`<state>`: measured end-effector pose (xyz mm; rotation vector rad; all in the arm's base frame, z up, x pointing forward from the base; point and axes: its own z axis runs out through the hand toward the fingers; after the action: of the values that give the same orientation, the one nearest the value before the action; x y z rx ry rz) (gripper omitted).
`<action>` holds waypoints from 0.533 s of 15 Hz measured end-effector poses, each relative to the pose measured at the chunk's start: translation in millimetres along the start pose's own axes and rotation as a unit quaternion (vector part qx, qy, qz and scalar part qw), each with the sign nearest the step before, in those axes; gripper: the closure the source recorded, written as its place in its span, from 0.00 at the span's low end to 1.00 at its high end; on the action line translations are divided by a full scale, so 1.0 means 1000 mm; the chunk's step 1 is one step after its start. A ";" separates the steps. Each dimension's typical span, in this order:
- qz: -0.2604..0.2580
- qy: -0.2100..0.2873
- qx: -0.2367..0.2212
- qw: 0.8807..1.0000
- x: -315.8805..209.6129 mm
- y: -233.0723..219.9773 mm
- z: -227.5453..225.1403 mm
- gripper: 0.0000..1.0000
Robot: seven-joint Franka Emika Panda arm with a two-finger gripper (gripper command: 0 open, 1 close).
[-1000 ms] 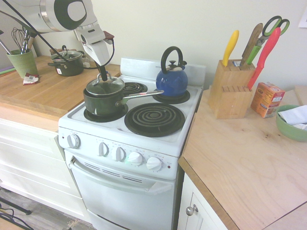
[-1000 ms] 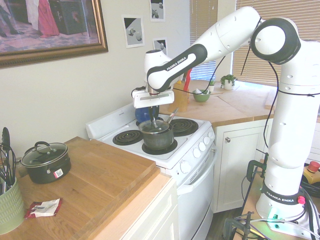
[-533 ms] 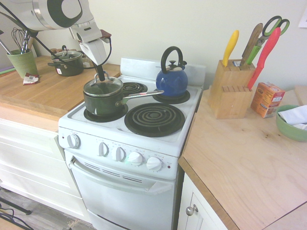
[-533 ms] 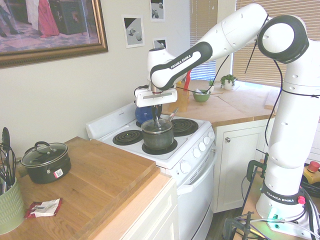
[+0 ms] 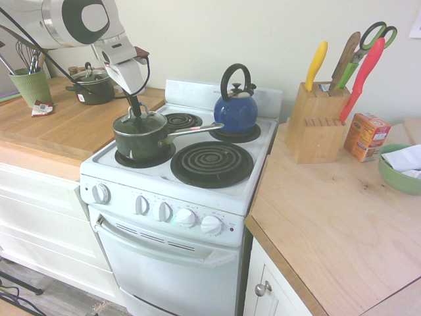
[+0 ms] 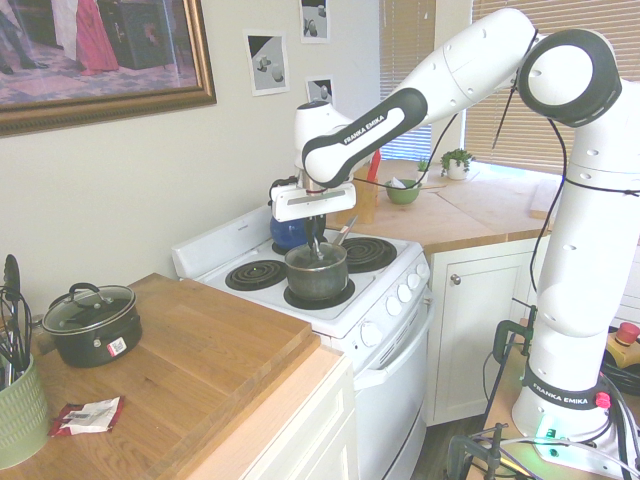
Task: Cover the lid of the pot
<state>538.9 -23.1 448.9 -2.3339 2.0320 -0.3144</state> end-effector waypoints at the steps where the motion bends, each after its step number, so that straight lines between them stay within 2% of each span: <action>1: -0.001 0.000 0.000 1.000 -0.001 0.000 0.000 1.00; 3: -0.003 0.000 -0.001 1.000 -0.003 -0.001 0.002 1.00; 4: -0.004 0.000 -0.002 1.000 -0.004 -0.001 0.002 0.00; 8: -0.006 -0.002 -0.006 1.000 -0.005 -0.002 0.003 0.00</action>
<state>541.1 -18.6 445.4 -2.3538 2.0247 -0.2986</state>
